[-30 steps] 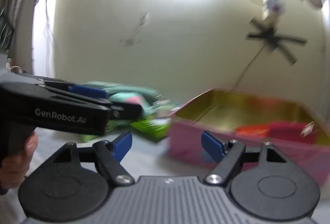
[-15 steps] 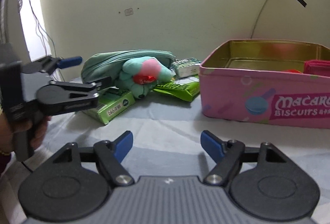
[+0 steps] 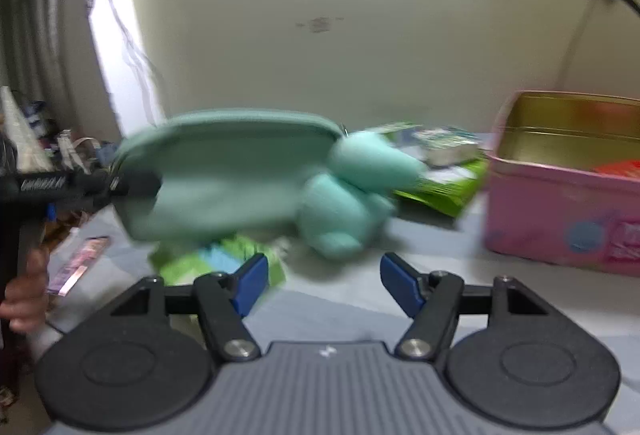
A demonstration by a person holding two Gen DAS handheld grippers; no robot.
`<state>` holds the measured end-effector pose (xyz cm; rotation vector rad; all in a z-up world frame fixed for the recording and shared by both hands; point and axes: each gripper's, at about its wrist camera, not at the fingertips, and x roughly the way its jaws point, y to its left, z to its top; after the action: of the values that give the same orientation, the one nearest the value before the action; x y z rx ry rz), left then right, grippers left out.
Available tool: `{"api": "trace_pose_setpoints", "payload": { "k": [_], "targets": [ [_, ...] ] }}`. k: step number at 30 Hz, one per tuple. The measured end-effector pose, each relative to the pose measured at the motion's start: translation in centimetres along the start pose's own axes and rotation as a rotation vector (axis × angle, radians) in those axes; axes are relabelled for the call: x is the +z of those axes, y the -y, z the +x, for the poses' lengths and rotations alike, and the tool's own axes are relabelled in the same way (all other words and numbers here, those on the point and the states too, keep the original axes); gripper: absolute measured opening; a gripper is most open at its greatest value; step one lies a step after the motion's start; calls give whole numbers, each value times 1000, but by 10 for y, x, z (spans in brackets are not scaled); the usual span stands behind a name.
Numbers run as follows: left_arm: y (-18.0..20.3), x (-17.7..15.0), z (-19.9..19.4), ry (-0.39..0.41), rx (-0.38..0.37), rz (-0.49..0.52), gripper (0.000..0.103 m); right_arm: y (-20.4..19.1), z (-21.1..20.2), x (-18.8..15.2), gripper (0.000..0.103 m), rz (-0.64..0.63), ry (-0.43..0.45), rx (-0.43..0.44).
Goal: Organize objects
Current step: 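Move both grippers to the mint-green pouch on the bed, then close both grippers on the mint-green pouch and lift it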
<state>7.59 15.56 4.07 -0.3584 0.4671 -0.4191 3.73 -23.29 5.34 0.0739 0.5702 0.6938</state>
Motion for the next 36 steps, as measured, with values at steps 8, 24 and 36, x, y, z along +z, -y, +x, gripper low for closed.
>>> {"api": "trace_pose_setpoints", "payload": {
  "k": [8, 24, 36],
  "targets": [
    [-52, -2, -22, 19, 35, -181, 37, -46, 52, 37, 64, -93, -40, 76],
    [-69, -14, 2, -56, 304, -244, 63, -85, 151, 51, 78, -242, -230, -67],
    [-51, -3, -12, 49, 374, -187, 58, -78, 158, 76, 46, -149, -373, 44]
  ]
}}
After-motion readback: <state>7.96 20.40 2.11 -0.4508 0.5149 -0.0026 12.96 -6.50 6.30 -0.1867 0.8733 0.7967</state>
